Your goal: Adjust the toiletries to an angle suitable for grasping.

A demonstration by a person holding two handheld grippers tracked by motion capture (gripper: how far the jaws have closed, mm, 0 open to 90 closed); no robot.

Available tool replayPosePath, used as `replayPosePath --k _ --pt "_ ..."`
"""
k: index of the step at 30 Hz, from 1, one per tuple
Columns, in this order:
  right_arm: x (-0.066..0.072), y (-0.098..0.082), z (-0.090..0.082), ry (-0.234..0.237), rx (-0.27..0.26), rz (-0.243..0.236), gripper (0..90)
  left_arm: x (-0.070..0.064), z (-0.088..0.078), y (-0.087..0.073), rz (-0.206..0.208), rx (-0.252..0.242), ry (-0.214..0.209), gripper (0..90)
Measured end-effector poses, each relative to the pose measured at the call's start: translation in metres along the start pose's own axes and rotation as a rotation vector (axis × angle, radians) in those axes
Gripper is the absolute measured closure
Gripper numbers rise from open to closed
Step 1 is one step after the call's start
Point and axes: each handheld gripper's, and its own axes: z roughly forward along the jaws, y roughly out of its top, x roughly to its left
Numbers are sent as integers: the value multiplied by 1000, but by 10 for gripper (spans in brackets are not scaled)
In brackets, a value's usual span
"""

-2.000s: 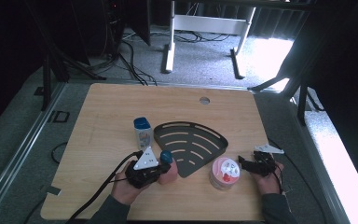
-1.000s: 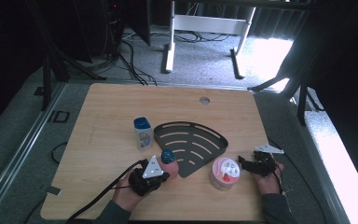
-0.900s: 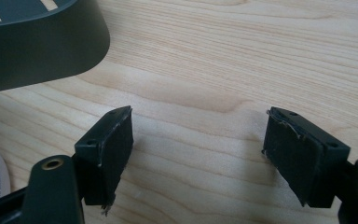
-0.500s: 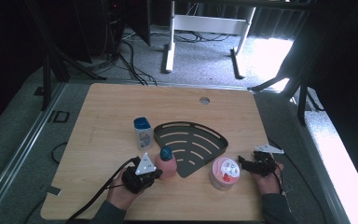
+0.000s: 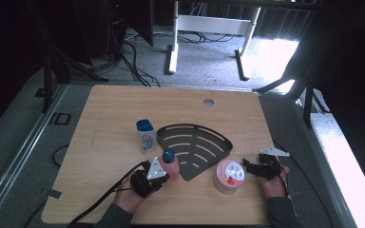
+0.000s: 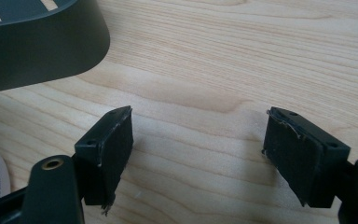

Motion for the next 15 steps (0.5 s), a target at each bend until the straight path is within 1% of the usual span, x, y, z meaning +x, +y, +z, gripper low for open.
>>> replayPosePath --k 2,4,6,8,10,11,12,14,15 --pt "0 0 0 0 0 0 236 3 -2 -2 -5 4 12 894" --pt "0 0 0 0 0 0 236 7 -4 -5 -22 4 24 893" --pt "0 0 0 0 0 -1 236 12 -5 -9 -36 13 47 892" --pt "0 0 0 0 0 -1 236 18 -6 -13 -58 28 83 888" --pt "0 0 0 0 0 -1 236 24 -7 -17 -88 33 98 887" --pt "0 0 0 0 0 0 236 26 -8 -19 -97 31 98 887" --pt "0 0 0 0 0 -1 236 26 -10 -19 -99 22 88 887" --pt "0 0 0 0 0 -1 236 24 -13 -17 -92 -10 53 888" --pt "0 0 0 0 0 -1 236 21 -14 -15 -88 -24 42 888"
